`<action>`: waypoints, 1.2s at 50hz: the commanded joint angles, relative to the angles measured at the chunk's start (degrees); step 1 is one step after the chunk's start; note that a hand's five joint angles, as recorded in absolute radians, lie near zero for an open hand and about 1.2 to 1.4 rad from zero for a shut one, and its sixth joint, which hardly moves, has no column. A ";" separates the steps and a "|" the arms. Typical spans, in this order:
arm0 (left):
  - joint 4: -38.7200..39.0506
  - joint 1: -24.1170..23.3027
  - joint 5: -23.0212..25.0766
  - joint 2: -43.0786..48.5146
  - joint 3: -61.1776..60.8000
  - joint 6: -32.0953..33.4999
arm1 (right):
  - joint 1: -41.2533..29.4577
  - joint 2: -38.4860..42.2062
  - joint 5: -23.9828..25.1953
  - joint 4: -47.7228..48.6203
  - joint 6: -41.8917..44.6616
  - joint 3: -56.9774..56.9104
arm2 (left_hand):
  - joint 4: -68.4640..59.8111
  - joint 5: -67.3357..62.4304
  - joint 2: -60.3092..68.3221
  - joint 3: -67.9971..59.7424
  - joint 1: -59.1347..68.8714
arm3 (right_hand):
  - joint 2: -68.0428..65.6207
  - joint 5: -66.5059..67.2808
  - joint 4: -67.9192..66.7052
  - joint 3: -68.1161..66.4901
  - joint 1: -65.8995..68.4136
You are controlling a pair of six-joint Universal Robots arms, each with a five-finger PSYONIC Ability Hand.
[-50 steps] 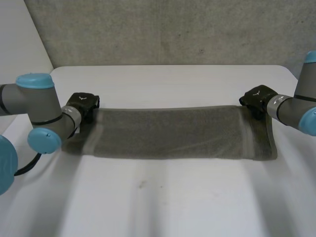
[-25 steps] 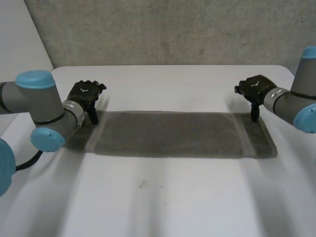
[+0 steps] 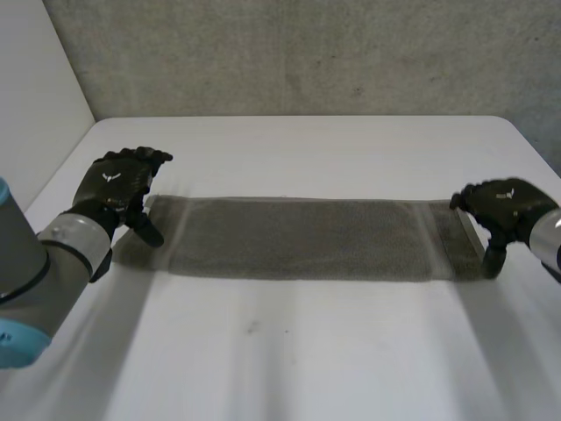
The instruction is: Fold the towel.
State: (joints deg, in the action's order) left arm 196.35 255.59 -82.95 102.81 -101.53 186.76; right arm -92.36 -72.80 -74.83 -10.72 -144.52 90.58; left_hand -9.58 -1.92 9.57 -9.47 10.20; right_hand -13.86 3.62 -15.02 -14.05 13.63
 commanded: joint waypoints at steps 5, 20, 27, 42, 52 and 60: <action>6.24 -0.70 -0.19 0.02 -4.11 0.36 | 2.71 5.02 1.70 18.61 0.21 10.58 | -0.97 1.37 0.98 -1.08 0.35 | -6.46 6.70 -5.30 -6.27 6.69; 6.24 -0.70 -0.19 0.28 -4.29 0.36 | 3.06 13.39 1.88 23.20 0.56 6.19 | -0.80 1.54 0.82 -0.92 0.19 | -66.14 66.38 -64.97 -65.95 66.37; 6.24 -0.70 -0.19 0.19 -4.64 0.36 | 8.59 12.07 0.74 22.41 2.21 3.74 | -0.80 1.54 0.82 -0.92 0.18 | -66.14 66.38 -64.98 -65.95 66.37; 6.33 -0.53 -0.19 -0.42 -4.90 0.27 | 5.53 7.94 -9.02 14.94 15.76 -13.23 | -0.80 1.54 0.81 -0.91 0.18 | -66.14 66.38 -64.98 -65.95 66.37; 6.33 -0.62 -0.28 -0.33 -5.16 0.27 | -33.01 14.15 -9.02 14.33 13.30 -25.00 | -0.63 1.71 0.65 -0.75 0.02 | -66.14 66.38 -64.98 -65.95 66.37; 7.12 -0.70 -0.19 0.19 -5.34 0.36 | -45.97 27.43 -9.10 14.06 14.35 -27.82 | -0.63 1.71 0.65 -0.75 0.02 | -66.14 66.38 -64.98 -65.95 66.37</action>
State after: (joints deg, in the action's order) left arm 202.84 254.92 -83.19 102.68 -106.71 187.05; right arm -131.08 -54.43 -83.92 3.43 -131.21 64.17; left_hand -9.58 -1.92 9.57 -9.47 10.20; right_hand -74.96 65.59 -76.57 -76.42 75.42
